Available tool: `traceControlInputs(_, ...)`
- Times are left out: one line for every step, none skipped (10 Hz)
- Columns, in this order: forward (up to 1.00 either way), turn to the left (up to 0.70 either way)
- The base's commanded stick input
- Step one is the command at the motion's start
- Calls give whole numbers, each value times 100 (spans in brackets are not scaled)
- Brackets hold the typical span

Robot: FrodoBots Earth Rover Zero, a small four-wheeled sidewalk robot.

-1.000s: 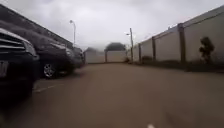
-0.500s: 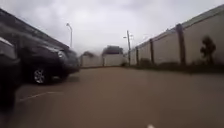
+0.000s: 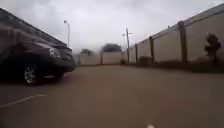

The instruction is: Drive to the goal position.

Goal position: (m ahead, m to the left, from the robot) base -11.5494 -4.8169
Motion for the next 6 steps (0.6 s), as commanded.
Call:
traceControlInputs(70,0)
traceControlInputs(70,0)
traceControlInputs(70,0)
traceControlInputs(70,0)
traceControlInputs(70,0)
traceControlInputs(70,0)
